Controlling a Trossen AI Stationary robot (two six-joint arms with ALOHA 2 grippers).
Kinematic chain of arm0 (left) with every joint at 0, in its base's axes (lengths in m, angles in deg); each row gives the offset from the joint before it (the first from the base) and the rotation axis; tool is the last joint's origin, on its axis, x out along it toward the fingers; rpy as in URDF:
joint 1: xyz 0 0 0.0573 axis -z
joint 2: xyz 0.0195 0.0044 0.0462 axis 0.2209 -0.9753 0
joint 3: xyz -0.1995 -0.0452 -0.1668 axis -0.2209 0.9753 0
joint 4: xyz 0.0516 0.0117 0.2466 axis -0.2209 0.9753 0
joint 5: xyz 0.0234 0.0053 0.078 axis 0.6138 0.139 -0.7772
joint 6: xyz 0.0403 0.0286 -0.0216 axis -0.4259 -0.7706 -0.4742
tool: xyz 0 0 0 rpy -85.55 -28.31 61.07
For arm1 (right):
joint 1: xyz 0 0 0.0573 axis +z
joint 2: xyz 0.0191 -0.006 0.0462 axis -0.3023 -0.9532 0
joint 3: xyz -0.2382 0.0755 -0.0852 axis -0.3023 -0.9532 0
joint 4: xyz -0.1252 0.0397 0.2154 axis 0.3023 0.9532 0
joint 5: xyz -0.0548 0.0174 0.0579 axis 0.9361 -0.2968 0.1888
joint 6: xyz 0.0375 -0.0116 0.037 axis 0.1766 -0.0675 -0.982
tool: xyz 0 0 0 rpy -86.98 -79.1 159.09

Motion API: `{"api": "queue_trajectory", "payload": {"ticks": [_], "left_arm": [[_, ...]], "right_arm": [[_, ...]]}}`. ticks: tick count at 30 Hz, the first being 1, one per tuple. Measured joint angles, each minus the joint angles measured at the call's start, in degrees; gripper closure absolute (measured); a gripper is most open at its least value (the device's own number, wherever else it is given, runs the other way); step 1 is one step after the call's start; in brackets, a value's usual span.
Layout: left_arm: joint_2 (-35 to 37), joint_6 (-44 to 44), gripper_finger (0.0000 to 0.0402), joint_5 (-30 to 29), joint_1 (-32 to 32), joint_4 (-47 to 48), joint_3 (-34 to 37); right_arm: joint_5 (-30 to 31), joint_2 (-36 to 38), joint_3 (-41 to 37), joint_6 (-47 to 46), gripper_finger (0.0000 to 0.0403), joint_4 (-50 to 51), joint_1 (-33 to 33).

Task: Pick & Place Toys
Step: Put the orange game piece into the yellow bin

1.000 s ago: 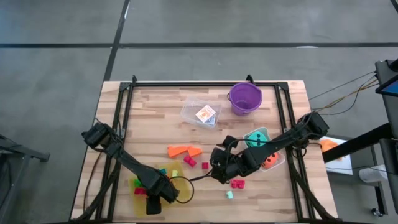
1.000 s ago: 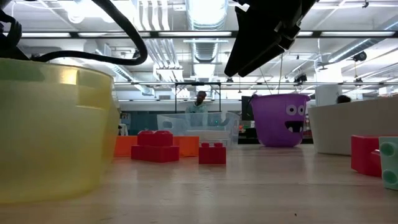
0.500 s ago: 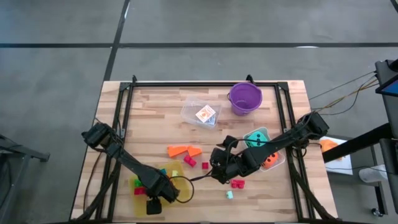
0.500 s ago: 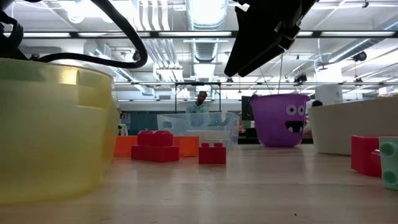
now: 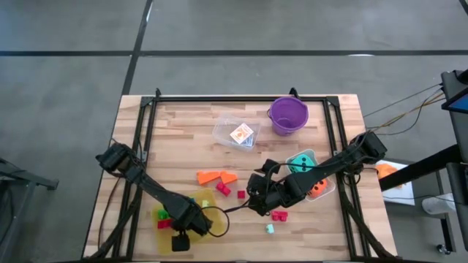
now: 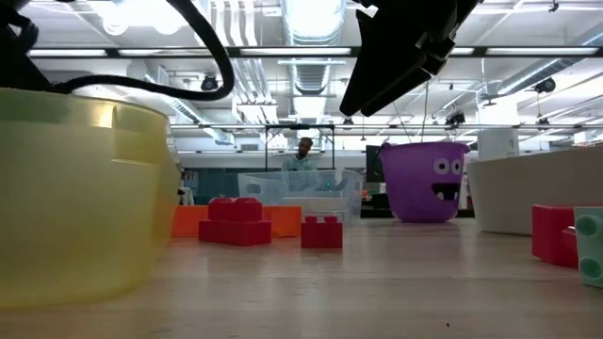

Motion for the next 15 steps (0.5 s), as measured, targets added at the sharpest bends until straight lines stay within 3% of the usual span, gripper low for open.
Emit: {"api": "queue_trajectory", "payload": {"ticks": [8,15], "left_arm": [[5.2,-0.7,0.01,-0.2,0.0,9.4,-2.8],[14.5,2.7,0.01,-9.1,-0.7,9.4,-3.0]], "right_arm": [[0.0,0.0,-0.2,0.0,0.0042,-0.1,0.0],[-0.2,0.0,-0.4,0.0,0.0042,0.0,0.0]]}}
